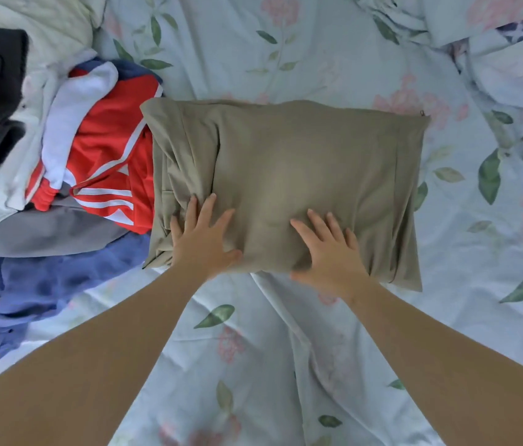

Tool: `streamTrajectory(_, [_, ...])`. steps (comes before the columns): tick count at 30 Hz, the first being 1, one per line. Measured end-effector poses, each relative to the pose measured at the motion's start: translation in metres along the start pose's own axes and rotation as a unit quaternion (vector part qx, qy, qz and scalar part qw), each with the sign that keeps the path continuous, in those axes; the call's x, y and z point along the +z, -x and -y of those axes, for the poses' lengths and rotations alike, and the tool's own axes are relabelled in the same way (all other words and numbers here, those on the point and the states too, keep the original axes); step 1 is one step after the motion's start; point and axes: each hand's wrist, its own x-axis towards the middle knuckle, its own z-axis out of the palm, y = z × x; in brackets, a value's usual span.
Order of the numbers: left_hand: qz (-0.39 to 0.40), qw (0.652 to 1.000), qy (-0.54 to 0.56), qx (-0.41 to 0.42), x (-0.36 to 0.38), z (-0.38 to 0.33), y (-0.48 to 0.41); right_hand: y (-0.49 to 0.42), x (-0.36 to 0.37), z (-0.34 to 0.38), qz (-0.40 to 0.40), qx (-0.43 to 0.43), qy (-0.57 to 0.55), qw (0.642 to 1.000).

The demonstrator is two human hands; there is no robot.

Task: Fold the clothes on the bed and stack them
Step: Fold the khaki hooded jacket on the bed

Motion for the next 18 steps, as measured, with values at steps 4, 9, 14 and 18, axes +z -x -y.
streamTrajectory(4, [0.062, 0.993, -0.099, 0.033, 0.027, 0.017, 0.008, -0.016, 0.015, -0.006, 0.007, 0.016, 0.070, 0.997])
streamTrajectory(9, [-0.052, 0.984, -0.123, 0.116, 0.044, 0.042, -0.009, -0.032, 0.007, -0.017, -0.007, 0.003, 0.129, 0.992])
streamTrajectory(14, [-0.020, 0.997, -0.041, 0.064, 0.033, 0.028, -0.016, -0.036, -0.011, -0.027, -0.038, -0.014, 0.083, 0.996])
streamTrajectory(18, [0.033, 0.996, -0.017, 0.077, 0.026, 0.011, 0.002, -0.021, -0.009, -0.039, -0.004, -0.007, 0.071, 0.997])
